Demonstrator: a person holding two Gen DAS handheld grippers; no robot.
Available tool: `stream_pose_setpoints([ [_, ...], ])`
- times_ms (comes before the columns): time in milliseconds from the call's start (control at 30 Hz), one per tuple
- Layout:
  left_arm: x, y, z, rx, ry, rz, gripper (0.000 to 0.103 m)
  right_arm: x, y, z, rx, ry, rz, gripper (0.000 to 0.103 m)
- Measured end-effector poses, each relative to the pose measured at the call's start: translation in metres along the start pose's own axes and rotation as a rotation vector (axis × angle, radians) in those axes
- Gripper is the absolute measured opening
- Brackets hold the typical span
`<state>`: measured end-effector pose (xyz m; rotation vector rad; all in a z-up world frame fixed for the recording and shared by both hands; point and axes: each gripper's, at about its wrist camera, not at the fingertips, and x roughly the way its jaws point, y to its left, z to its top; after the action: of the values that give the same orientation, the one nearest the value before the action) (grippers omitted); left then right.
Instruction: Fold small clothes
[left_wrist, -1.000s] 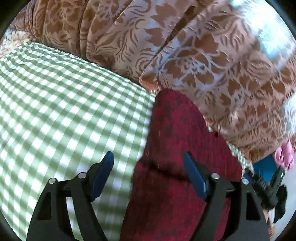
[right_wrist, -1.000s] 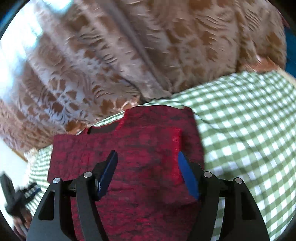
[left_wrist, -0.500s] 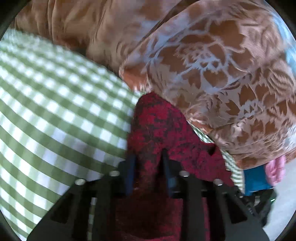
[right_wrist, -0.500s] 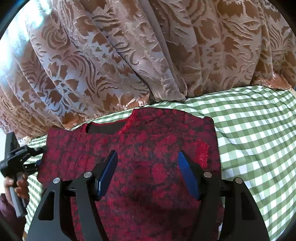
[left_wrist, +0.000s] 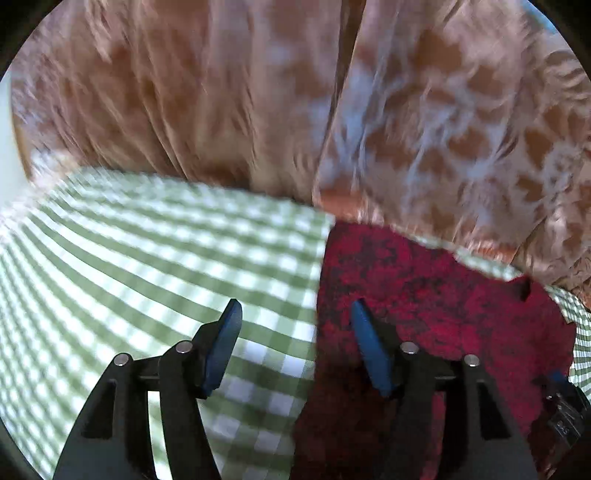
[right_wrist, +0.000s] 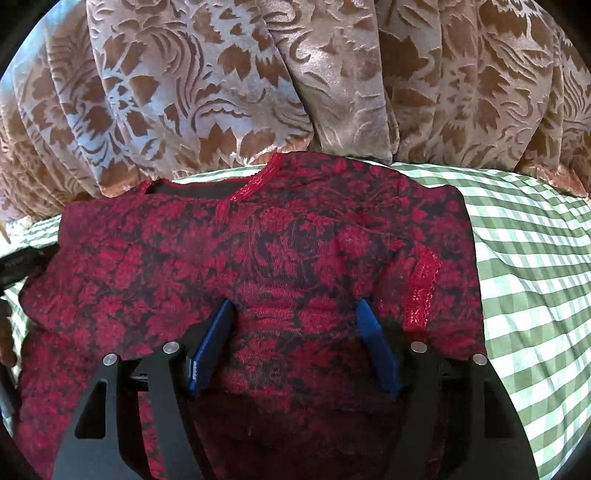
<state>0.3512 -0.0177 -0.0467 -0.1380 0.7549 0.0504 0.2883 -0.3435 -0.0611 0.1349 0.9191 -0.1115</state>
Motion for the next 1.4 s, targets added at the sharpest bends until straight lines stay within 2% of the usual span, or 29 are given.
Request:
stream_pose_setpoints([
  [33,-0.015,-0.005,-0.006,0.030,-0.032,-0.053,0.058,0.000,0.000,-0.001,0.000,-0.003,-0.002,0.069],
  [100,-0.025,-0.016,-0.017,0.105,-0.025,-0.100,0.057,-0.002,0.000,-0.001,0.002,-0.010,-0.001,0.069],
  [167,-0.012,-0.029,-0.034,0.167,0.057,-0.105,0.053,-0.002,-0.001,0.000,0.004,-0.011,0.002,0.069],
  [200,0.005,-0.035,-0.045,0.205,0.113,-0.057,0.054,-0.002,-0.001,0.000,0.004,-0.012,0.001,0.069],
  [233,0.013,-0.035,-0.050,0.203,0.121,-0.046,0.058,-0.002,0.000,0.000,0.002,-0.013,0.000,0.069],
  [333,0.014,-0.021,-0.039,0.084,0.159,-0.085,0.060,-0.001,0.002,0.000,-0.007,-0.013,-0.008,0.069],
  [433,-0.002,-0.009,-0.038,0.050,0.146,-0.078,0.060,-0.003,0.003,0.001,-0.012,-0.013,-0.008,0.071],
  [500,-0.023,-0.001,-0.045,0.062,0.112,-0.077,0.059,-0.009,0.004,0.002,-0.020,-0.008,0.003,0.083],
  [533,-0.033,0.003,-0.049,0.063,0.095,-0.076,0.060,-0.014,0.006,0.002,-0.027,-0.003,0.014,0.097],
  [567,-0.044,0.008,-0.054,0.063,0.085,-0.086,0.060,-0.019,0.008,0.000,-0.033,0.000,0.017,0.100],
  [733,-0.082,0.018,-0.080,0.082,0.056,-0.089,0.063,-0.055,0.006,-0.021,-0.015,-0.008,0.042,0.100],
  [867,-0.108,0.029,-0.100,0.091,0.042,-0.089,0.063,-0.070,-0.004,-0.042,0.032,0.049,0.064,0.100],
  [1100,-0.134,0.037,-0.129,0.113,0.031,-0.086,0.064,-0.096,-0.021,-0.086,0.081,0.129,0.054,0.100],
  [1400,-0.155,0.053,-0.159,0.129,0.041,-0.079,0.066,-0.132,-0.019,-0.128,0.022,0.121,0.064,0.100],
])
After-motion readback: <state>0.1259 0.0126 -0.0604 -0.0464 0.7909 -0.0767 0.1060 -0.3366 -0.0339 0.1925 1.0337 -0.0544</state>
